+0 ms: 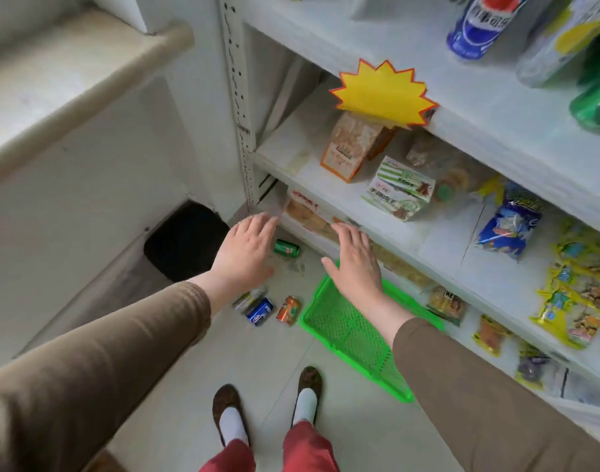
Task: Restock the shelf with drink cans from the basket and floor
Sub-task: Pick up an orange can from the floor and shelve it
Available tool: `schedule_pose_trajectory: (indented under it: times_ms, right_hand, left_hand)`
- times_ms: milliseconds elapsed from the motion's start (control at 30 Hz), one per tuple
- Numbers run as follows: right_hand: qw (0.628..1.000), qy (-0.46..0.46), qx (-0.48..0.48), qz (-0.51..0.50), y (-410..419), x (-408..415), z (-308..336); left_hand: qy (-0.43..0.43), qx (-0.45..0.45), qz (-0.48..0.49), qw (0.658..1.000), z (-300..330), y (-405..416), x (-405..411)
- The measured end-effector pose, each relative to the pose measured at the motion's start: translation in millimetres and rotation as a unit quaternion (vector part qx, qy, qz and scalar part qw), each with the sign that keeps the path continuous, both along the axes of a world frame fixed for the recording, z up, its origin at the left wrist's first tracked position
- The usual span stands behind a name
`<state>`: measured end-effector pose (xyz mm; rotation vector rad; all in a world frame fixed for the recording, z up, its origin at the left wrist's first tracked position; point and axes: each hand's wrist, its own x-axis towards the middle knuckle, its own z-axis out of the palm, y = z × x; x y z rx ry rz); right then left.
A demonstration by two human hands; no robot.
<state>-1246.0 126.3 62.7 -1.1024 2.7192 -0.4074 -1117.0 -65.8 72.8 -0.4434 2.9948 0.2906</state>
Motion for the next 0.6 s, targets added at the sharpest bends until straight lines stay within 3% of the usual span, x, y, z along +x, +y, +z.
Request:
schedule_pose_trajectory:
  times_ms: [367,600]
  right_hand:
    - [0.983,-0.163,0.072,-0.035,-50.0,25.0,-265.1]
    - [0.941,-0.265,0.111,-0.180,-54.9,43.8,-430.6]
  left_hand:
    - [-0.121,0.071,0.055,0.989,-254.0,-9.5,26.5]
    - [-0.138,0.112,0.078,0.981,-392.8,3.6,33.6]
